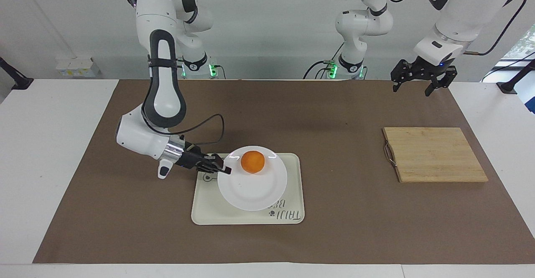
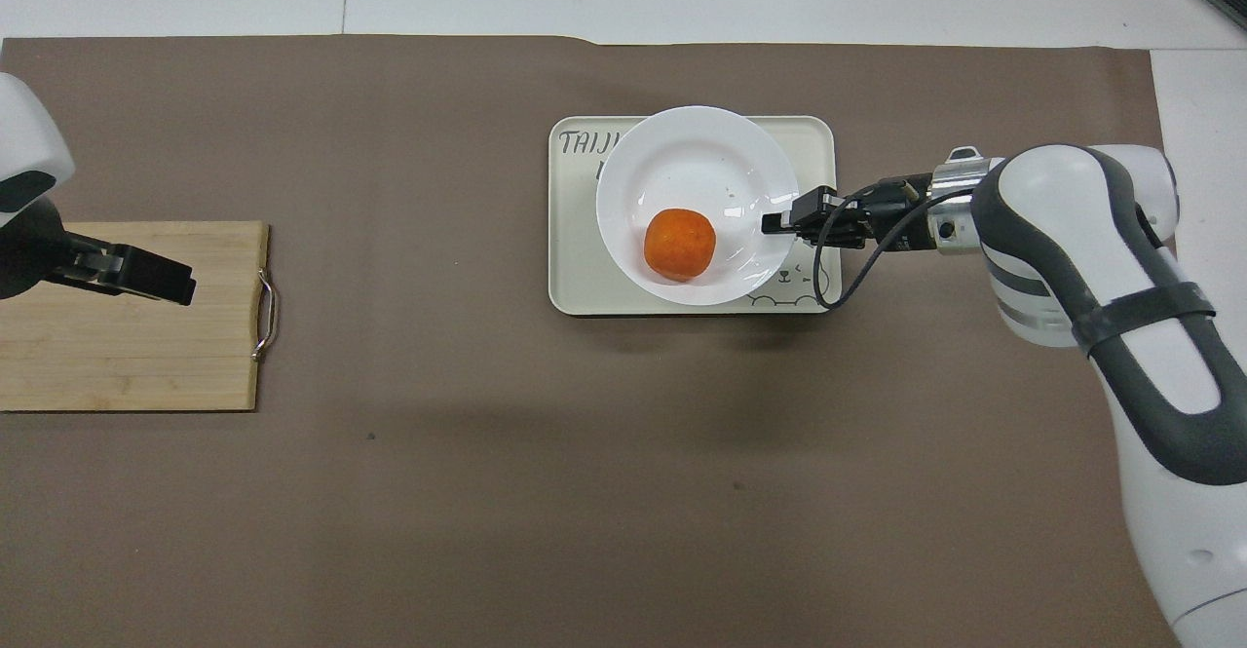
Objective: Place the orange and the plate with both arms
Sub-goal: 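Settle the plate on the tray and open the right gripper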
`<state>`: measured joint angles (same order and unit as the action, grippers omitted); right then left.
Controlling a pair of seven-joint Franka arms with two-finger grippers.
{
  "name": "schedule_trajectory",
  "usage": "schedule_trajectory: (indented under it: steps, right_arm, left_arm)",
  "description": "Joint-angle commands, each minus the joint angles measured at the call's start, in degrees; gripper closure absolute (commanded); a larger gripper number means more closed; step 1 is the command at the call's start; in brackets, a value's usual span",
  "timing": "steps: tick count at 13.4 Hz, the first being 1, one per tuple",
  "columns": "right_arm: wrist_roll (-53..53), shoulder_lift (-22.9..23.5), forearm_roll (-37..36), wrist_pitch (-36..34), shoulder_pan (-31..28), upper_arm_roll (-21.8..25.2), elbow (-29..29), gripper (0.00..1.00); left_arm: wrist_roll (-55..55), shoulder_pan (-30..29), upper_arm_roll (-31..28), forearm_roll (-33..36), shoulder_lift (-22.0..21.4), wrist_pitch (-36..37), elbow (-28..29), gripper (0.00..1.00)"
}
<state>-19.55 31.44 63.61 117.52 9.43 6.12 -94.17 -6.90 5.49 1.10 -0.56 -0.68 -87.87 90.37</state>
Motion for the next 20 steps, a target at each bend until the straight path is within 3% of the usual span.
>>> schedule_trajectory:
  steps: [1,19,20]
  right_arm:
    - [1.09,2.56,0.02,0.34,-0.38,-0.31,2.59,1.0]
    - [-0.23,2.66,-4.46,1.47,-0.29,-0.14,-2.06,1.0]
    - [-0.23,2.66,-4.81,2.0,-0.03,-0.14,-2.07,0.8]
  left_arm:
    - [-0.3,-0.74,0.48,1.09,-0.9,-0.02,0.59,0.0]
    - [-0.3,-0.74,0.48,1.09,-1.52,-0.11,0.24,0.0]
    - [-0.3,-0.74,0.4,1.09,-1.52,-0.11,0.24,0.0]
